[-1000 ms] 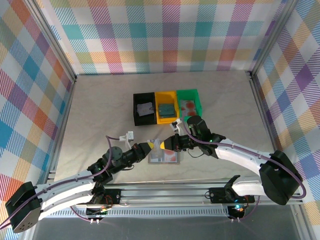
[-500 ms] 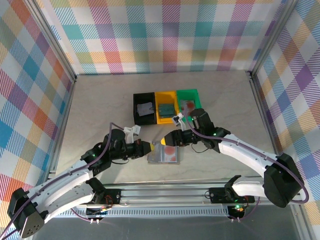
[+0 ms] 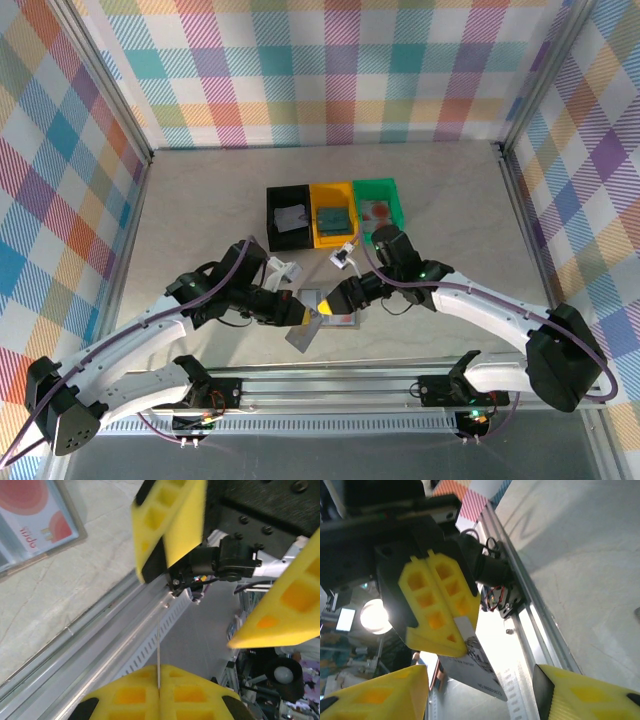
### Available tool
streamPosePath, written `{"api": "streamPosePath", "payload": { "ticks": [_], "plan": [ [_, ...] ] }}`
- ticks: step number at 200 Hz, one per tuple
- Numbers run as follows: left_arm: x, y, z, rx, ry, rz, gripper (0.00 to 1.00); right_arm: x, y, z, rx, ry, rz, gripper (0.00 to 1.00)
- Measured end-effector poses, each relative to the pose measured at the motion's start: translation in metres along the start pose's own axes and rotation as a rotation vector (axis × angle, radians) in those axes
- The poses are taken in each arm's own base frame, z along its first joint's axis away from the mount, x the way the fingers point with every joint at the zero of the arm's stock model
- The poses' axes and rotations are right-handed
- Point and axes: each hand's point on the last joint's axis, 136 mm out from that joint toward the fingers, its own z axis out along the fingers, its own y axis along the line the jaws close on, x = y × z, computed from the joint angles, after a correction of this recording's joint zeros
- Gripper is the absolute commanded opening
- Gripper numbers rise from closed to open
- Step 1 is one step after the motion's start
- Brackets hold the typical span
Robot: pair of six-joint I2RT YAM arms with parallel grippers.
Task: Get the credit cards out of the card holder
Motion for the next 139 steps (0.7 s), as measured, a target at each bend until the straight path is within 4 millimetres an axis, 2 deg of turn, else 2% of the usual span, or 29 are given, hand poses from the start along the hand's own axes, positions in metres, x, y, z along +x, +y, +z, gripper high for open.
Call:
{"api": "streamPosePath", "payload": {
  "ticks": [19,52,139],
  "plan": [
    [0.0,-0.004,0.0,0.02,0.013,0.012,0.0,0.006,0.002,0.004,-0.015,0.021,-0.01,0.56],
    [0.003,-0.005,0.004,0.036,0.042,0.007,0.0,0.014,0.005,0.008,-0.032,0.041,-0.031,0.48],
    [0.007,-0.012,0.005,0.078,0.075,0.016,0.0,0.022,0.01,0.014,-0.064,0.062,-0.061,0.11]
  ]
}}
